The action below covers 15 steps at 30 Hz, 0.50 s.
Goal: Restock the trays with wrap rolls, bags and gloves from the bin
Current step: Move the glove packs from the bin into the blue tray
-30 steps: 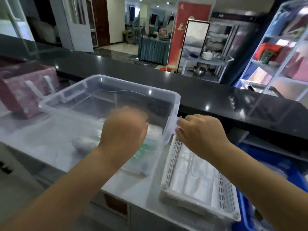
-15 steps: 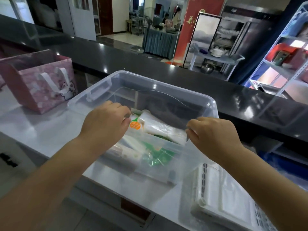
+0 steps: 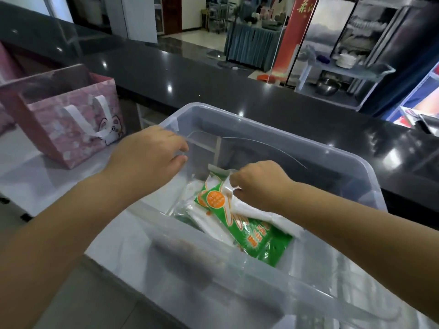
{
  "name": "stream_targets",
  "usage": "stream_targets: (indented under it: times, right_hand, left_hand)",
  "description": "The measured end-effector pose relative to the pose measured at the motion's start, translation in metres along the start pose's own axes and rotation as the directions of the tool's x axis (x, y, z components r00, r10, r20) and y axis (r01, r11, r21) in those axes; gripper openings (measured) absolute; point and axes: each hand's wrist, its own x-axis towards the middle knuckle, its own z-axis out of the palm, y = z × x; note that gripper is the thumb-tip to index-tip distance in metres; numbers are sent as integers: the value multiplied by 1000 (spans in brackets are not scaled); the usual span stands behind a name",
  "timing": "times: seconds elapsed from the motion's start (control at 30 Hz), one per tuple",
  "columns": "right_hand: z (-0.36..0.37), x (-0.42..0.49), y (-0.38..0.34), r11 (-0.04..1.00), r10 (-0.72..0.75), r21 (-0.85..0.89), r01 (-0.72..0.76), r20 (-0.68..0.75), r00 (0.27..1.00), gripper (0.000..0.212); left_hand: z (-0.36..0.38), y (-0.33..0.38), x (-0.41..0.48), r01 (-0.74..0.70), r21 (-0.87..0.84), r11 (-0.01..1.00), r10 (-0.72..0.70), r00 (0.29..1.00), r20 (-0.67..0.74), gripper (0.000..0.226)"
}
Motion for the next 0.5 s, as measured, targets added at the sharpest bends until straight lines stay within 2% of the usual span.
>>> stream_targets:
  times: [0.07, 0.2, 0.4, 0.5]
  right_hand:
    - [21, 22, -10, 1000, -21, 21, 20, 45, 999, 18]
    - [61, 51, -31, 999, -14, 50, 6, 150, 989, 15]
    - [91, 64, -54, 998, 47, 26, -52, 175, 983, 37]
    - [93, 61, -52, 996, 63, 49, -74, 193, 979, 19]
  left_hand:
    - [4, -11, 8, 11, -35, 999, -11, 1000, 20, 19]
    - [5, -31, 26, -56, -83, 995, 64, 994, 93, 21]
    - [11, -55, 37, -126, -139, 982, 153, 966, 206, 25]
    - [17, -60, 41, -160, -150, 976, 195, 948, 253, 27]
